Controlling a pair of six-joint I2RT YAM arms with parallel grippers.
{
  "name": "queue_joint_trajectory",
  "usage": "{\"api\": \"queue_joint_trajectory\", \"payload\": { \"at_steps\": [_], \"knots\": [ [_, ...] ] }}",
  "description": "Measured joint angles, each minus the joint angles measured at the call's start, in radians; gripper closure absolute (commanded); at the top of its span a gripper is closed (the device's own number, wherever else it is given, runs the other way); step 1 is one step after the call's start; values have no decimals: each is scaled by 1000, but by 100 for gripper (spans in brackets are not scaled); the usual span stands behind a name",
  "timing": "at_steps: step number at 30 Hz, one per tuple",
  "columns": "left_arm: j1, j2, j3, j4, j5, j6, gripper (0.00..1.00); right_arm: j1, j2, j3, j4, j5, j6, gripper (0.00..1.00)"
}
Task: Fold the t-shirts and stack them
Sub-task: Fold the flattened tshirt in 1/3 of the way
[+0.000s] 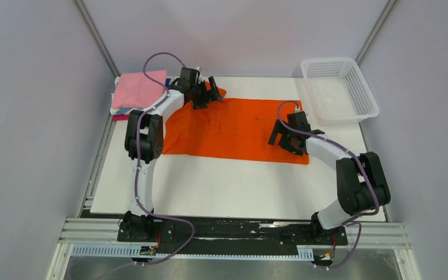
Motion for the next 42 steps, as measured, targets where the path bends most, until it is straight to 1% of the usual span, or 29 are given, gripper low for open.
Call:
{"api": "queue_joint_trajectory", "payload": {
  "at_steps": [3,6,10,13,15,22,25,29,33,37,42],
  "knots": [
    [-4,-10,28,-12,-24,51,0,-1,-23,0,-2,4,-4,0],
    [-17,-63,-8,-31,-76,95,0,-1,-39,0,-3,7,-5,0],
    [-42,-247,-198,-17,-130,112,0,-1,-45,7,-6,8,-8,0],
    [-53,-385,-356,34,-140,96,0,2,-42,23,-5,7,-10,0],
    [-59,-436,-433,52,-148,80,0,9,-29,40,-4,9,-11,0],
    [-55,-411,-594,70,-178,35,0,33,69,39,3,48,-10,0],
    [-54,-399,-653,75,-189,23,0,35,58,16,21,61,2,0],
    [-53,-451,-732,136,-185,2,0,36,0,-44,23,55,39,0],
    [-70,-573,-889,174,-194,-21,0,37,-109,-133,-26,2,92,0],
    [-119,-718,-1037,158,-213,-53,0,48,-222,-209,-108,-57,152,0],
    [-194,-901,-1181,80,-260,-118,0,63,-288,-241,-203,-97,209,0]
  ]
}}
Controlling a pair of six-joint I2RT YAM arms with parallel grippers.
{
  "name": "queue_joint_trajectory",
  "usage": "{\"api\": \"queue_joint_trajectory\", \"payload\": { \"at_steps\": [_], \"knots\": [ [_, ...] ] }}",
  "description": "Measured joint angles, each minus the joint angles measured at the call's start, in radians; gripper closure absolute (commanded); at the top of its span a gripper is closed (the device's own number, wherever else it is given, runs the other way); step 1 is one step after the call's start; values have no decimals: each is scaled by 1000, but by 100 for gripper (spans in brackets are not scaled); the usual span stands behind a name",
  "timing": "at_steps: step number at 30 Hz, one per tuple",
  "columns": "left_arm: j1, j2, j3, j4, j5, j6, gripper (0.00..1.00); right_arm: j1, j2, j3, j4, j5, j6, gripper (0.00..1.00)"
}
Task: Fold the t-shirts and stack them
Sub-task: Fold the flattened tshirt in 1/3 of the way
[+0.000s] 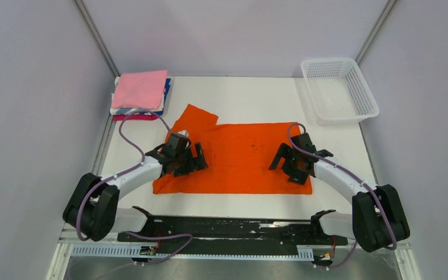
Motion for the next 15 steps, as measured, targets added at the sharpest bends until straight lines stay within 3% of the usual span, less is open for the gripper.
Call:
{"api": "queue_joint_trajectory", "payload": {
  "at_steps": [6,15],
  "knots": [
    [-30,-174,-118,-62,8,-33,0,28,-72,-36,-124,-41,38,0],
    [-48,-233,-151,-86,33,-39,0,55,-104,-53,-192,-68,56,0]
  ]
}}
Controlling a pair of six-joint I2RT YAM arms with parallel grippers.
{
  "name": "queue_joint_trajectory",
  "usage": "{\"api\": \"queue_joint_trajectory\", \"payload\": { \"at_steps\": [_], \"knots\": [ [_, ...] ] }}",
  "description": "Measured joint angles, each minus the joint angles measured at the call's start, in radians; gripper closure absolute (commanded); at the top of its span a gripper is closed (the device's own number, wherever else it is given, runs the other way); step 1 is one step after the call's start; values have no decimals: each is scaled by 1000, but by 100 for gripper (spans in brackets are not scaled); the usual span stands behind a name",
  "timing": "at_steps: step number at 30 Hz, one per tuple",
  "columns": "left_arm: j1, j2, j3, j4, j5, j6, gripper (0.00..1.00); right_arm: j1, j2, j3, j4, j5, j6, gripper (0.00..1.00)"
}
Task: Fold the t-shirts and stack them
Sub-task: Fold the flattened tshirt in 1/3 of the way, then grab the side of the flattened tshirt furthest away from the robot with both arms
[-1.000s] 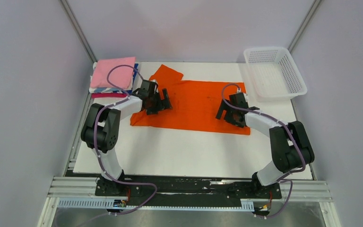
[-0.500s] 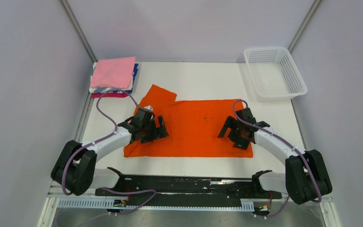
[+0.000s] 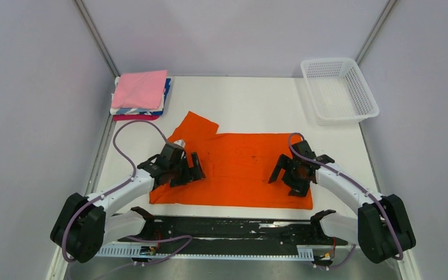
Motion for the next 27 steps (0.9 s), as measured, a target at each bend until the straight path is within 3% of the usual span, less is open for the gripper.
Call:
{"api": "queue_joint_trajectory", "payload": {
  "at_steps": [11,17,22,27],
  "knots": [
    [-6,-129,-6,-123,15,-18,0,6,-107,5,-35,20,-20,0],
    [-6,-113,178,-177,-63,8,0,6,-163,92,13,65,-74,0],
    [10,50,441,-213,-237,57,0,6,-143,172,69,154,-113,0],
    [89,348,723,-240,-329,127,0,6,-76,219,106,212,-154,0]
  ]
}}
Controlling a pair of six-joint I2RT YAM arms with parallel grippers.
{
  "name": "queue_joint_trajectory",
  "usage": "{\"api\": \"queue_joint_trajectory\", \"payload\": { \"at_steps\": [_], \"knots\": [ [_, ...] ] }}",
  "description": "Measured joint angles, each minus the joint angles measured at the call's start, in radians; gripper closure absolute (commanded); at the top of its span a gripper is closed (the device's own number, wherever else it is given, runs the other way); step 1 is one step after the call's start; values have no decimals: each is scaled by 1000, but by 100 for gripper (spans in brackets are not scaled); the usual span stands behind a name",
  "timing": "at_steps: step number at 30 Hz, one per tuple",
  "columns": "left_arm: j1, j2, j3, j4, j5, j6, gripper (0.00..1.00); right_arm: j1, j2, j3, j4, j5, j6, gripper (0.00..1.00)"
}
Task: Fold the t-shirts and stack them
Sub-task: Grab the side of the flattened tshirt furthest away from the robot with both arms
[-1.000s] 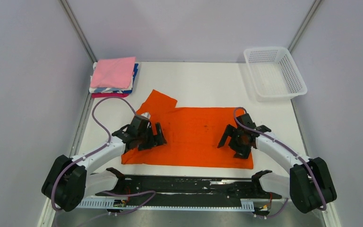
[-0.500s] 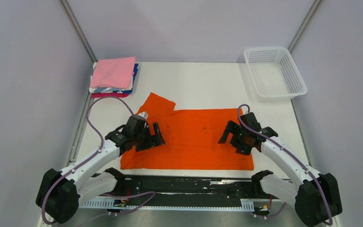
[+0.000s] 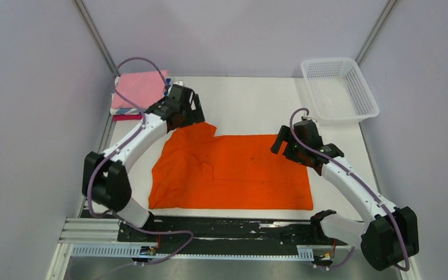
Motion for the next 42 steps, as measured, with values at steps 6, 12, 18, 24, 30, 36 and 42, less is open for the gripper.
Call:
{"api": "queue_joint_trajectory", "payload": {
  "at_steps": [6,12,18,24,30,36,42],
  "knots": [
    [94,370,340,-70,-49,75,1,-9,81,33,11,26,-61,0],
    [148,712,671,-144,-45,132,7,-34,147,52,17,44,-99,0],
    [166,893,812,-201,-11,150,18,-61,175,55,19,47,-117,0],
    [166,908,817,-220,10,146,28,-75,182,55,20,47,-127,0],
    [166,877,763,-208,10,142,38,-79,182,55,22,42,-130,0],
    [166,866,741,-203,10,139,55,-80,182,55,22,41,-130,0],
    [166,865,741,-210,13,138,78,-87,183,55,22,56,-129,0]
  ]
}}
